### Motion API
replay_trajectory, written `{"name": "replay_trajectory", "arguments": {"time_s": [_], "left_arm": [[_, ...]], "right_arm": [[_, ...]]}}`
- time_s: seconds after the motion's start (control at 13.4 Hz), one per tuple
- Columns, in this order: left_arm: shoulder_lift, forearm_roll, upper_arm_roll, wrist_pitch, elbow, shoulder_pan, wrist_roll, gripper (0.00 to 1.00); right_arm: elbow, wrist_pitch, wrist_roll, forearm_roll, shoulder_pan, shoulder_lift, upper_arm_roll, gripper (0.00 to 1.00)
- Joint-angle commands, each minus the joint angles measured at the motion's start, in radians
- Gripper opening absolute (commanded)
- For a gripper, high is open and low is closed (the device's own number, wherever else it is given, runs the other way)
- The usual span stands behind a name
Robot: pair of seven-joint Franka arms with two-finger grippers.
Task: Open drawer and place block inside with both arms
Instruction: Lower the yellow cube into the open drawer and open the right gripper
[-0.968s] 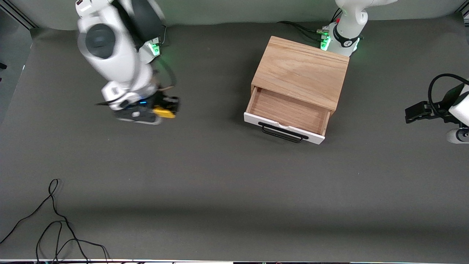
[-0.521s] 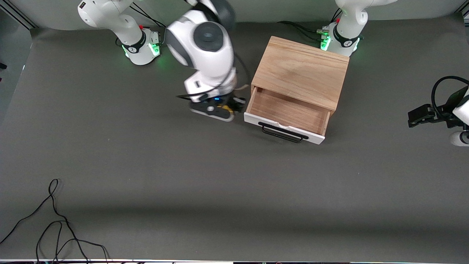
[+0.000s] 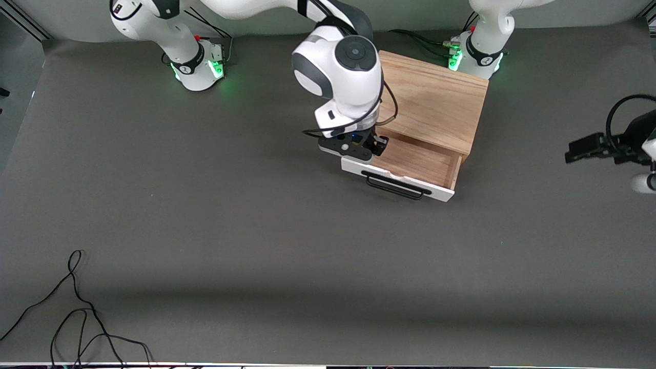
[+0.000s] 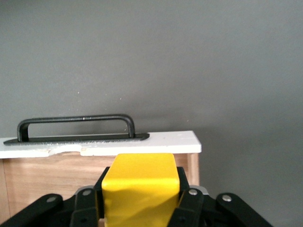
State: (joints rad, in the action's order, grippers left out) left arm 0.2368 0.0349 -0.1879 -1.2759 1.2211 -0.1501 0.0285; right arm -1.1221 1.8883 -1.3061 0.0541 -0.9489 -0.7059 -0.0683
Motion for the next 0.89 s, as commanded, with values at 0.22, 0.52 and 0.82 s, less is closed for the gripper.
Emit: {"name": "replay_trajectory", "arguments": {"time_s": [0.22, 0.52, 0.82], "left_arm": [[-0.054, -0.001, -0.008, 0.032, 0.038, 0.009, -0.009, 1.00], [-0.051, -0.013, -0.007, 0.043, 0.044, 0.001, -0.009, 1.00], [-0.056, -0.013, -0.013, 0.041, 0.040, 0.010, -0.007, 1.00]], "right_arm": [[0.045, 0.025, -0.056, 0.013, 0.002, -0.082, 0.044, 0.28], [0.042, 0.025, -0.061, 0.013, -0.010, -0.124, 0.045, 0.28], [0.044, 0.029, -0.061, 0.013, -0.010, -0.136, 0.045, 0.28]]}}
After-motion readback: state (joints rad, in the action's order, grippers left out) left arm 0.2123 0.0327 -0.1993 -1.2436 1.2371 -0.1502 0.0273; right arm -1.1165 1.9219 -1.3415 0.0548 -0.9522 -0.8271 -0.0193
